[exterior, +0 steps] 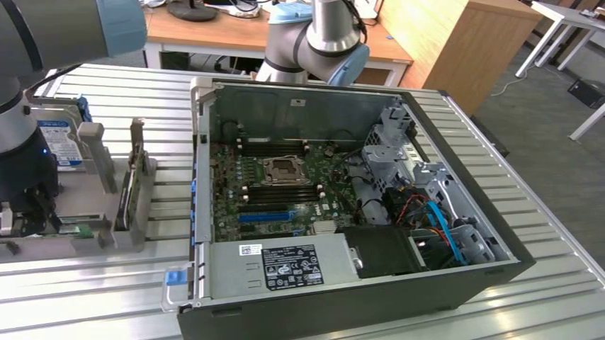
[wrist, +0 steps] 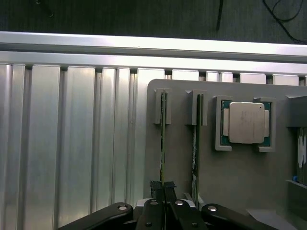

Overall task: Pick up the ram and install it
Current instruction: 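Pick up the ram and move it above insertion slot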

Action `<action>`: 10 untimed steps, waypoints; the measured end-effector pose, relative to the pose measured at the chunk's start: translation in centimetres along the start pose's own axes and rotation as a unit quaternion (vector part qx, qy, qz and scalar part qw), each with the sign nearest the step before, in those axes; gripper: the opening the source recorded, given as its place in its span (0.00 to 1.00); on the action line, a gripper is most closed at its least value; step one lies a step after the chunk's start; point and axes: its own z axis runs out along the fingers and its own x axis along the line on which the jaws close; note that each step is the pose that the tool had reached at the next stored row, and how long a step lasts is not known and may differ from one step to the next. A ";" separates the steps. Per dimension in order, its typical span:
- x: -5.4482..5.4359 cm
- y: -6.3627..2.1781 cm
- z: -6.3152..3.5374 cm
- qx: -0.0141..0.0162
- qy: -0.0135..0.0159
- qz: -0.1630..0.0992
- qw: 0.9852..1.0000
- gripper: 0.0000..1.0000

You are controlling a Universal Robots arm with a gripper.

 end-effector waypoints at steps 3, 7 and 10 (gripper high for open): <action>0.0 0.02 -0.56 0.000 0.000 0.000 1.000 0.12; 0.0 0.04 -1.27 0.000 0.000 0.000 1.000 0.12; 0.0 0.06 -1.84 0.000 0.000 0.000 1.000 0.12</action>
